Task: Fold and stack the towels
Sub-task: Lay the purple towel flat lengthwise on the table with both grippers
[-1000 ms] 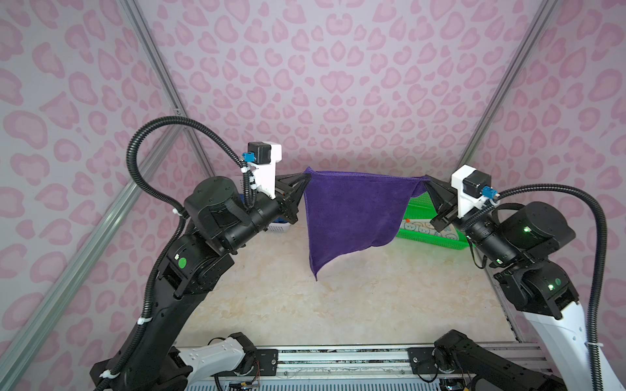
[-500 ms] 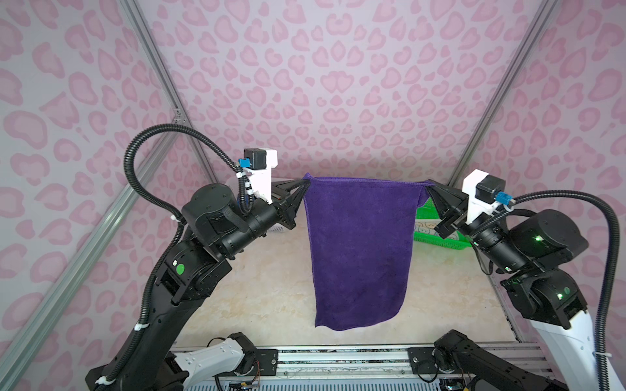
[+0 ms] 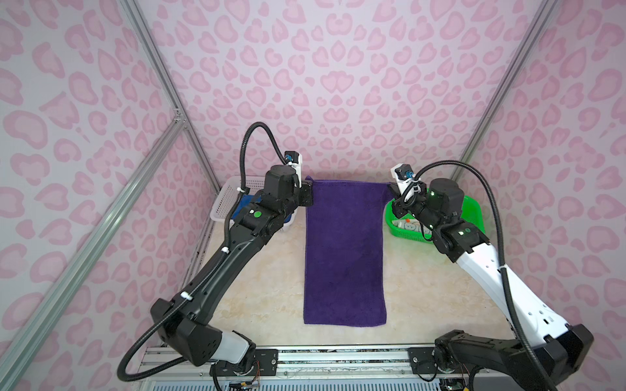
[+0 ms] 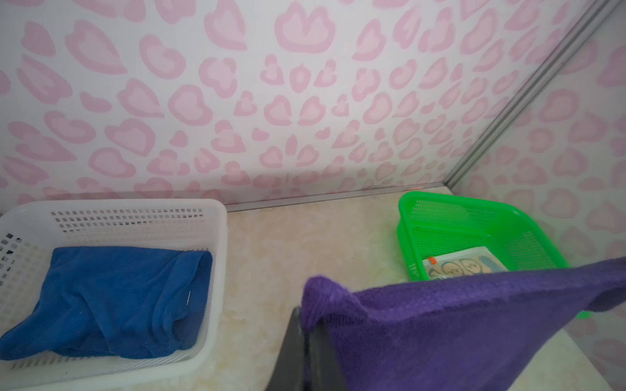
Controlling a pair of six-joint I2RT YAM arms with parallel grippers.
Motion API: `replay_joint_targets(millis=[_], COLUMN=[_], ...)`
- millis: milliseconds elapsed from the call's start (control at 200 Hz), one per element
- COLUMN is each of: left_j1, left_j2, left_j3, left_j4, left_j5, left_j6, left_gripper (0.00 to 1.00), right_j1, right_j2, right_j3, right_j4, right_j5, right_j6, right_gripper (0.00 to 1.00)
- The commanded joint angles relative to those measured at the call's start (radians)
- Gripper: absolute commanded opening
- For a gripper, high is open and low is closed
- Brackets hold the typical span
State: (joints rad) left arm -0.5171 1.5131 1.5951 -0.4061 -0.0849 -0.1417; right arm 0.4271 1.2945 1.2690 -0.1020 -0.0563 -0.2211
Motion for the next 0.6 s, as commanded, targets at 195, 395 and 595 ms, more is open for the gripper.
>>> replay_joint_targets(millis=[195, 395, 595], left_j1=[0.057, 0.06, 0.058], left_j2=[0.268, 0.345, 0.3], left_j3=[0.055, 0.047, -0.007], left_j4=[0.078, 0.099, 0.091], left_j5=[-0.086, -0.109, -0.054], left_j6=[0.046, 0.053, 0.024], left_gripper=[0.02, 0.02, 0.02], right_j1=[-0.024, -0.036, -0.037], right_j2=[0.236, 0.304, 0.226], right_j3=[-0.024, -0.066, -0.151], right_j4=[0.149, 0.157, 0.125], right_j5=[0.028, 0.014, 0.005], right_j6=[-0.001, 0.012, 0.029], right_gripper=[0.0, 0.0, 0.0])
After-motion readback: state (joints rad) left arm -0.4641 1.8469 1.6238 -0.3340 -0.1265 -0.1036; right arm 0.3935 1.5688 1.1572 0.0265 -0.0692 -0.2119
